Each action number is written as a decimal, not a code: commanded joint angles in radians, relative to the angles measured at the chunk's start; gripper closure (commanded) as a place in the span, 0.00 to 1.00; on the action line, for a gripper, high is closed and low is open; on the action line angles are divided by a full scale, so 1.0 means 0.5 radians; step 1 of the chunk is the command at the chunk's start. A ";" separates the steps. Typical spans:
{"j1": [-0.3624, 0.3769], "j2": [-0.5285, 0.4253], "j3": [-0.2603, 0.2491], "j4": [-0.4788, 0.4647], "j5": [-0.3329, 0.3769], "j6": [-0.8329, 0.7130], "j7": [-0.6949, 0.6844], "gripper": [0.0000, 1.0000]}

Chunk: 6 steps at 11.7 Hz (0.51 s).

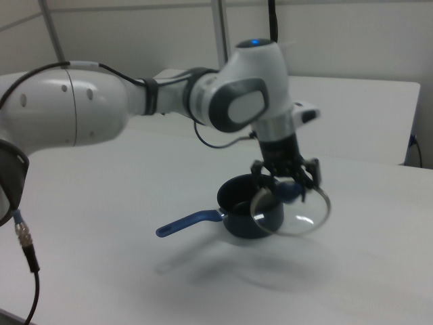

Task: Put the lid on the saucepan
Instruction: 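Lift the lid and carry it over the saucepan rim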

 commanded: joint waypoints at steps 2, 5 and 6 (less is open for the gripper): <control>0.309 0.155 -0.017 0.190 -0.011 -0.045 0.290 0.43; 0.451 0.232 -0.020 0.199 -0.020 -0.042 0.391 0.43; 0.457 0.250 -0.017 0.217 -0.023 -0.039 0.401 0.43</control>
